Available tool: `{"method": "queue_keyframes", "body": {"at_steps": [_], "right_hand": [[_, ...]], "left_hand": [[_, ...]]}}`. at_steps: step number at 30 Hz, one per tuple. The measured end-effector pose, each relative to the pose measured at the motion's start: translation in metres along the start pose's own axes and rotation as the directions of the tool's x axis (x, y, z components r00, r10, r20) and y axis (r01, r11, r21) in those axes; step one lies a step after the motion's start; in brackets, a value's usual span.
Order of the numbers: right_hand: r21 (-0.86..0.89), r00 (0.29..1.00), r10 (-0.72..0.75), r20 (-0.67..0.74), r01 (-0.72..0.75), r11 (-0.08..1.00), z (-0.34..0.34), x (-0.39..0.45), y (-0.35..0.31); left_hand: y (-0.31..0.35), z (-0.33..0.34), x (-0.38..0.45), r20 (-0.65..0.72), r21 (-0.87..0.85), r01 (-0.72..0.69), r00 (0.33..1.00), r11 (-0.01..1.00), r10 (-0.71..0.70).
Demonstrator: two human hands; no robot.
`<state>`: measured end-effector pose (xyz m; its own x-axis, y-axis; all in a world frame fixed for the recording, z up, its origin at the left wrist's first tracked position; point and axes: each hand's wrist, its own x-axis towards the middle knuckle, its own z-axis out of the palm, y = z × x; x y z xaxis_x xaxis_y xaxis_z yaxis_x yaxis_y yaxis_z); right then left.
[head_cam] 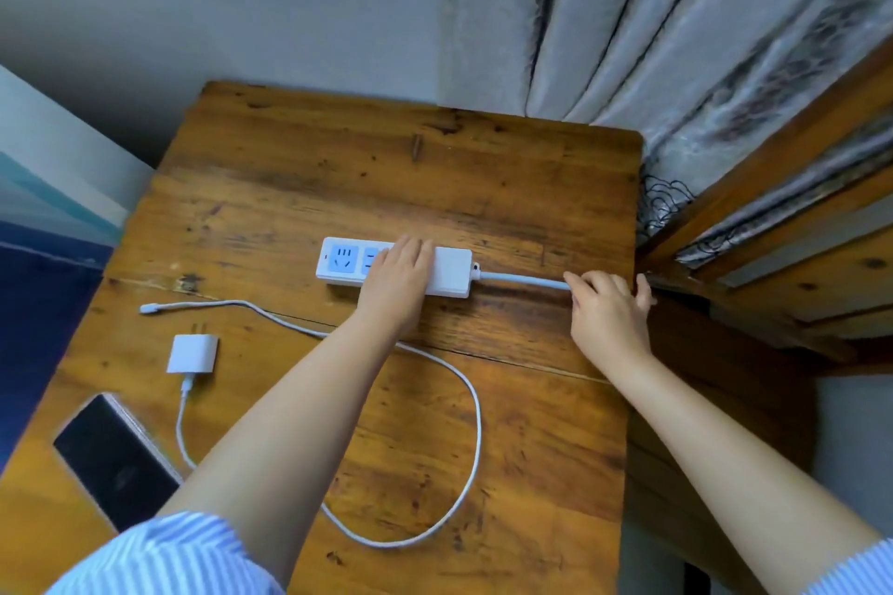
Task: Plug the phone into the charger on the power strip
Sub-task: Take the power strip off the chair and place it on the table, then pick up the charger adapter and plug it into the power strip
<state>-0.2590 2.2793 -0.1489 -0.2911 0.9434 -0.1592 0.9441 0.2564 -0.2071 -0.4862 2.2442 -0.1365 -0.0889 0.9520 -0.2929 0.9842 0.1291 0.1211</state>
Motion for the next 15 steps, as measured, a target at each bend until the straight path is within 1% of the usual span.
{"method": "queue_keyframes", "body": {"at_steps": [2,4,5,7,9,11,13,15], "right_hand": [[0.010,0.997,-0.066,-0.043,0.066,0.998,0.000,-0.005,-0.015],[0.036,0.981,-0.171,-0.088,0.175,0.984,0.002,-0.012,-0.041],[0.052,0.971,-0.216,-0.106,0.222,0.974,0.002,-0.014,-0.052],[0.104,0.938,-0.323,-0.123,0.336,0.936,0.006,-0.021,-0.084],[0.153,0.891,-0.438,-0.121,0.452,0.879,0.011,-0.028,-0.114],[0.172,0.843,-0.530,-0.096,0.538,0.825,0.020,-0.038,-0.143],[0.155,0.815,-0.576,-0.062,0.578,0.801,0.034,-0.047,-0.162],[0.163,0.822,-0.569,0.016,0.559,0.813,0.047,-0.052,-0.174]], "left_hand": [[-0.007,0.002,-0.013,-0.036,-0.060,0.003,0.999,0.998,-0.005],[-0.023,0.004,-0.034,-0.093,-0.127,0.036,0.995,0.991,-0.048],[-0.029,0.006,-0.044,-0.132,-0.178,0.064,0.987,0.982,-0.088],[-0.052,0.009,-0.069,-0.182,-0.277,0.180,0.955,0.944,-0.236],[-0.078,0.014,-0.091,-0.185,-0.324,0.329,0.897,0.887,-0.401],[-0.106,0.021,-0.110,-0.154,-0.347,0.471,0.824,0.811,-0.545],[-0.131,0.026,-0.124,-0.128,-0.371,0.572,0.748,0.731,-0.651],[-0.150,0.029,-0.133,-0.073,-0.392,0.658,0.675,0.643,-0.735]]}}
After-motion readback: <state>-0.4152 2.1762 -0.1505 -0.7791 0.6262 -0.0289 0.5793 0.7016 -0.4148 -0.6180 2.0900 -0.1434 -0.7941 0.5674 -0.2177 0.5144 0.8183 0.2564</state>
